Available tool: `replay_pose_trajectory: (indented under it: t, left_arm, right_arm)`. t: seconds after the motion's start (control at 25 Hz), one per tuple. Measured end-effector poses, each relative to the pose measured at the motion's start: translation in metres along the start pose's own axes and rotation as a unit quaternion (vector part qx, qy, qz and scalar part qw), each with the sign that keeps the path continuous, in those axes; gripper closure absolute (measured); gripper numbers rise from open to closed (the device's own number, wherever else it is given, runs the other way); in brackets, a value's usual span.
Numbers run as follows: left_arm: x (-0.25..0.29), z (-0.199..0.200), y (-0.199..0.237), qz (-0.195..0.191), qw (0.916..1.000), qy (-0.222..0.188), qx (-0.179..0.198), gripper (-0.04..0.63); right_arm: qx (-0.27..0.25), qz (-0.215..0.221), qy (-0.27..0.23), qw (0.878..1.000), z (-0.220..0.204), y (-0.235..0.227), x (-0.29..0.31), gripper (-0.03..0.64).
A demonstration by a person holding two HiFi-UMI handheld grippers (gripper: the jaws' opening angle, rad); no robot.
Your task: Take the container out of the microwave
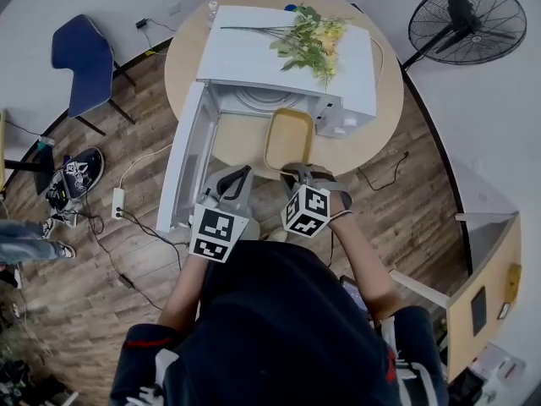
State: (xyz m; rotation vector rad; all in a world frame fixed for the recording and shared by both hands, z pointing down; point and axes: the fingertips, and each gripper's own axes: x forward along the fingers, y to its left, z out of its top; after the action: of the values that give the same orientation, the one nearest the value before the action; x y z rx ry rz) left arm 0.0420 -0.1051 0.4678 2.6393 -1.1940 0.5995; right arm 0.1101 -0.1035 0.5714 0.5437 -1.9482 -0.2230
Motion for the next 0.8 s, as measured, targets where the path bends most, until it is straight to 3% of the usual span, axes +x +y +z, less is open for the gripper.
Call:
replay_pose_trajectory:
  t: [0.8]
  left_arm:
    - [-0.009,-0.008,-0.008,-0.010,0.9999,0.001,0.000,0.581]
  right_arm:
    - [0.016,0.004,0.009,1.000,-0.004,0.030,-0.016,0.591]
